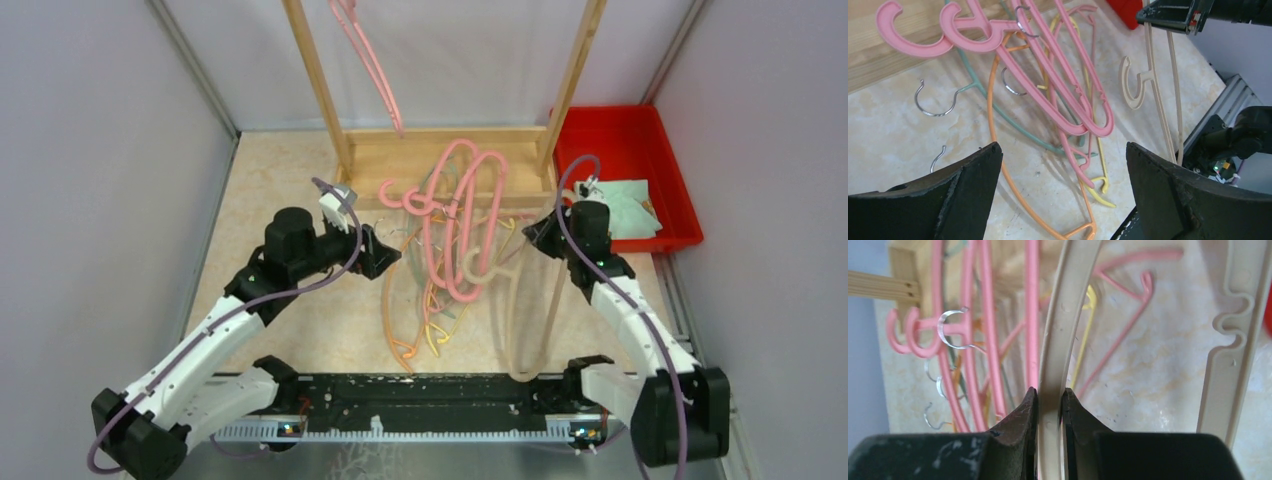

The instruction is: Organize the hangers

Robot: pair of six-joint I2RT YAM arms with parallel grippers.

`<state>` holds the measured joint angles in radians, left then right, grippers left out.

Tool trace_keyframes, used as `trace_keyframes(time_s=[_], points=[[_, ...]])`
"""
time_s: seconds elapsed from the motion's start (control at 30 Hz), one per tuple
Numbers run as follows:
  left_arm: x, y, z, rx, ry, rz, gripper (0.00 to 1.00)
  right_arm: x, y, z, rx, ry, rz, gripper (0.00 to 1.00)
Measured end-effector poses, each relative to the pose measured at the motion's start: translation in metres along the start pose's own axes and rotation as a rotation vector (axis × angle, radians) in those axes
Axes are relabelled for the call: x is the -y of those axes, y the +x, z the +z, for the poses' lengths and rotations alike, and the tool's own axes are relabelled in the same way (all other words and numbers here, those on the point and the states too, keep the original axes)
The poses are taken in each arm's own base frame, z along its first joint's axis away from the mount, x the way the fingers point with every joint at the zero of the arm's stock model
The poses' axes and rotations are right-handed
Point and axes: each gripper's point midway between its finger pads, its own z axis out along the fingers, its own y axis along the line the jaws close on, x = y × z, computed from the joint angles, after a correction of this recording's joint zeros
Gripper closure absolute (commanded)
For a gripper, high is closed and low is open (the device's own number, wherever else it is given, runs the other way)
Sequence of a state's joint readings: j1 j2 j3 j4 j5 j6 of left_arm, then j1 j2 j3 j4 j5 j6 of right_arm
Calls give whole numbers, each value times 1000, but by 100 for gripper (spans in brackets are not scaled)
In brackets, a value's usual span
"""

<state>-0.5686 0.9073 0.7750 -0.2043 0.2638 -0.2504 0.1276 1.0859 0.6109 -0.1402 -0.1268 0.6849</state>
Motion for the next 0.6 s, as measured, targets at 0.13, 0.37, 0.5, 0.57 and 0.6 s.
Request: trace_keyframes(time_s=[0.13,0.37,0.5,0.57,0.6], points=[[20,-7,-1,36,103,20,3,-27,-38,-31,143,-69,-48,100],[57,17,2,71,313,37,3,-45,-59,-39,226,-127,-5,100],[77,33,5,92,405,53,3,-57,-69,-42,260,-173,49,100],[86,35,9,101,441,63,3,-66,-77,-46,280,-199,73,100],[92,35,12,103,459,68,3,-70,-82,-48,292,-213,83,100]])
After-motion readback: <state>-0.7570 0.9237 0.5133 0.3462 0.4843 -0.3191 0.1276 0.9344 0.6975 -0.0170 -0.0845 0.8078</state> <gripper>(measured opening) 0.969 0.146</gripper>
